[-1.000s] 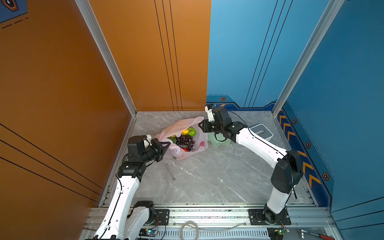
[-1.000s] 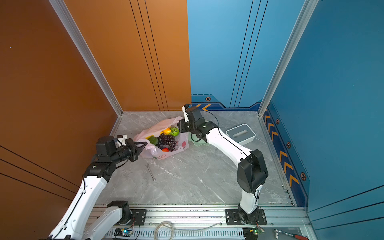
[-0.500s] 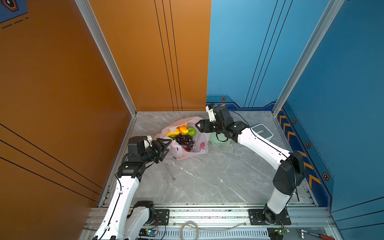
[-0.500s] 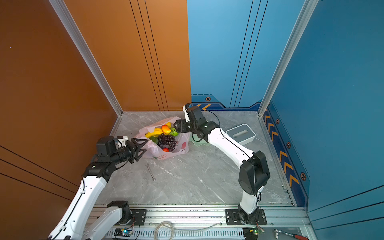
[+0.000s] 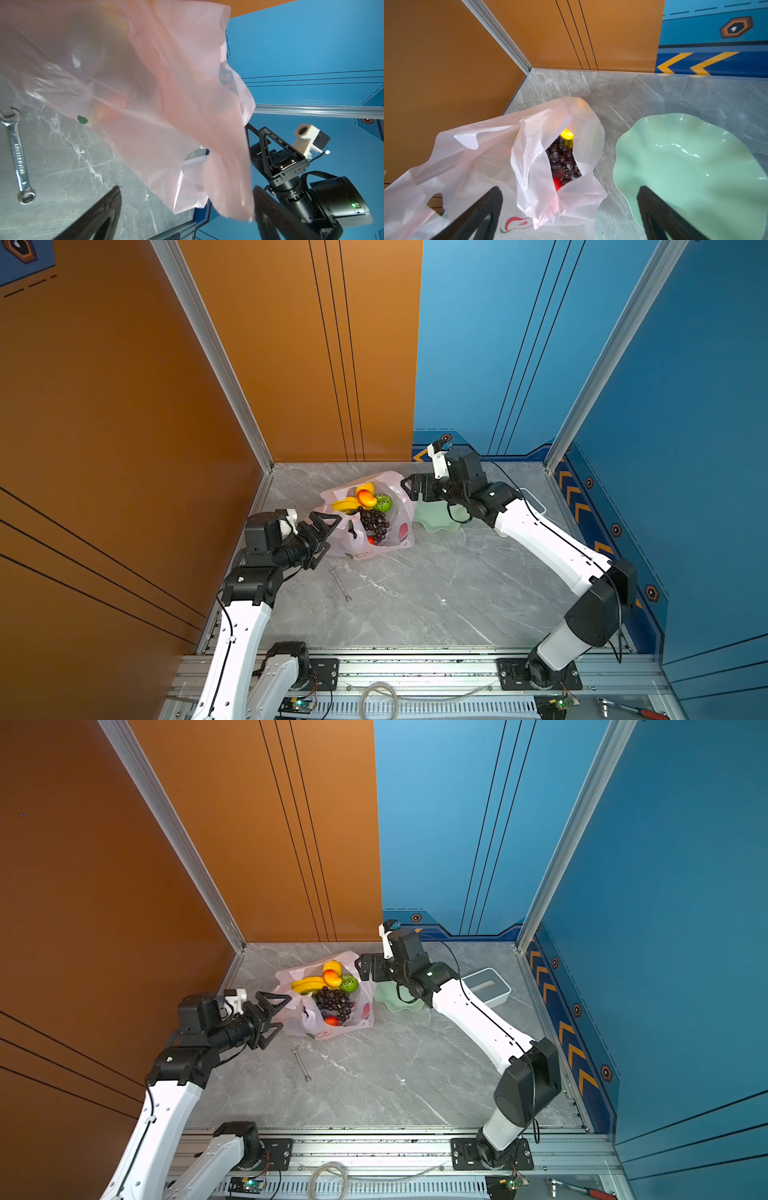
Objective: Place the fruits into the plastic bag
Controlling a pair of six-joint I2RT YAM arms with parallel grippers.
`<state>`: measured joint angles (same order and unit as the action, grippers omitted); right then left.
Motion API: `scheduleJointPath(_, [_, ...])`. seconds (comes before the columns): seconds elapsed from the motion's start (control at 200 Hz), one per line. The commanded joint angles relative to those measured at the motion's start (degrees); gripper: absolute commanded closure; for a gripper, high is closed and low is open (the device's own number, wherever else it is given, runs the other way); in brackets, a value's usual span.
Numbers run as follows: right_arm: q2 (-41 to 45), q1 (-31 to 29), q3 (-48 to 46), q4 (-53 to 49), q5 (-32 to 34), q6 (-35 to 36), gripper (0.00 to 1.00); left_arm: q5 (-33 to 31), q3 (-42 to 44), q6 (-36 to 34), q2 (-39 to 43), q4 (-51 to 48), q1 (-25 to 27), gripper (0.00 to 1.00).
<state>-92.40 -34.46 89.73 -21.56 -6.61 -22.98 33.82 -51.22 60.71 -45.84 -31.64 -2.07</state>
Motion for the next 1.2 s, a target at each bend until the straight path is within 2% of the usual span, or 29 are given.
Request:
scheduleJointPath(0.0, [4.3, 0.9, -2.2, -1.7, 2.0, 1.4, 0.00, -1.8, -2.2, -3.9, 1.9, -5.3, -1.1, 0.02])
scheduleJointPath(0.24, [11.4, 3.4, -5.6, -1.6, 3.0, 2.7, 0.00, -5.4, -9.5, -11.8, 4.5, -14.4, -3.8, 0.02])
scheduleJointPath(0.466, [22.1, 6.6, -16.7, 6.4, 6.6, 7.8, 0.00, -19.4, -15.5, -21.2, 8.2, -21.6, -4.3, 0.02])
scheduleJointPath(0.756, [36.4, 10.0, -37.5, 21.9, 13.3, 13.2, 0.00, -37.7, -11.4, -21.6, 15.1, -20.6, -4.3, 0.02])
scheduleJointPath(0.961, [44.8, 14.0, -51.2, 33.2, 19.1, 13.8, 0.00, -43.1, -4.6, -23.2, 20.9, -16.0, -4.3, 0.02])
scheduleJointPath(1.061, [46.6, 17.5, -54.1, 32.2, 22.5, 12.6, 0.00, -45.1, -1.6, -24.0, 23.4, -14.2, -4.2, 0.02])
scheduleJointPath(1.192, [46.7, 23.5, -56.9, 30.2, 24.9, 8.8, 0.00, -46.6, 2.0, -28.4, 26.0, -11.3, -4.3, 0.02])
